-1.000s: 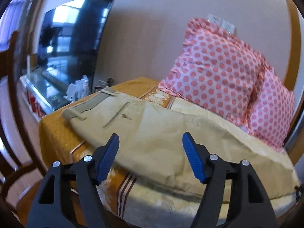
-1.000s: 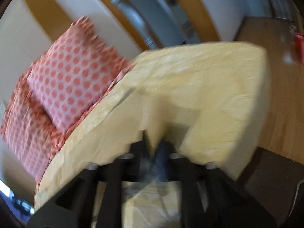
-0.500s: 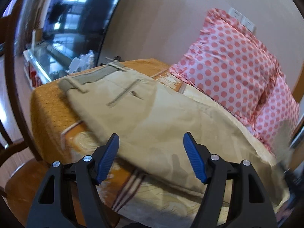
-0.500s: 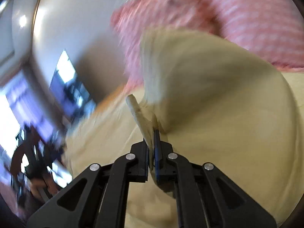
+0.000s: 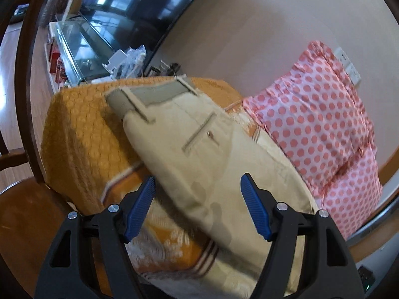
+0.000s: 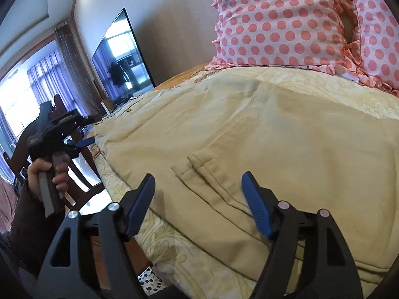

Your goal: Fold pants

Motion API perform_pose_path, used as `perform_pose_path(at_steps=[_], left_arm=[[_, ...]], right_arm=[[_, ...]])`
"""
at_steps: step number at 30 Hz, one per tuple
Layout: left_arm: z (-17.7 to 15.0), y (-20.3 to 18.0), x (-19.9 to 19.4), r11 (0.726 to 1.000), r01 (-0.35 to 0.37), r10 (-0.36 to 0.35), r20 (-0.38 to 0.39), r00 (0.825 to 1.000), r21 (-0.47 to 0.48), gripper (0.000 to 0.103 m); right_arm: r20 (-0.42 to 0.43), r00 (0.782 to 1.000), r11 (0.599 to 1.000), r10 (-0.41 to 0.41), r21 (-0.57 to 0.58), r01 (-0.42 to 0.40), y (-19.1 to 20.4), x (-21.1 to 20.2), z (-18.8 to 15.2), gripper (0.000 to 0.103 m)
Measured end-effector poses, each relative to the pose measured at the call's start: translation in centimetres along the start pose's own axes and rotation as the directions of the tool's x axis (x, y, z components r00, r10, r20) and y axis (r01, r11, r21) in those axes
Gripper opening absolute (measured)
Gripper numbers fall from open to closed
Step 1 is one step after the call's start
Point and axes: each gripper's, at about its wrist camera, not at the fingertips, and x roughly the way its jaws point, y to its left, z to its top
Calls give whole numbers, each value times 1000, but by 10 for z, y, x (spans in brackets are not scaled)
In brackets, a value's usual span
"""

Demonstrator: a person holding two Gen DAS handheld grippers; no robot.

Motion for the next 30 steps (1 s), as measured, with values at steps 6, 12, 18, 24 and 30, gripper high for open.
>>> perform_pose_path(at_steps=[6, 12, 18, 24, 30], left_arm=[[27, 21, 19, 994, -16, 20, 28, 999, -108, 71], [31, 20, 20, 988, -44, 46, 13, 999, -151, 72], [34, 19, 31, 983, 52, -55, -10, 998, -178, 65], [29, 5, 29, 992, -59, 65, 47, 997, -115, 9], [32, -84, 6, 982, -38, 15, 124, 992, 184, 8]], right_arm=[[13, 1000, 1000, 9, -23, -8, 4, -2, -4, 79], [21, 1000, 999, 22, -29, -21, 5, -5, -6, 80], [41, 999, 998, 32, -49, -30, 7, -4, -9, 85], [52, 998, 998, 46, -46, -44, 6, -8, -11, 85], [116, 991, 998, 65, 4, -66, -6, -38, -14, 85]])
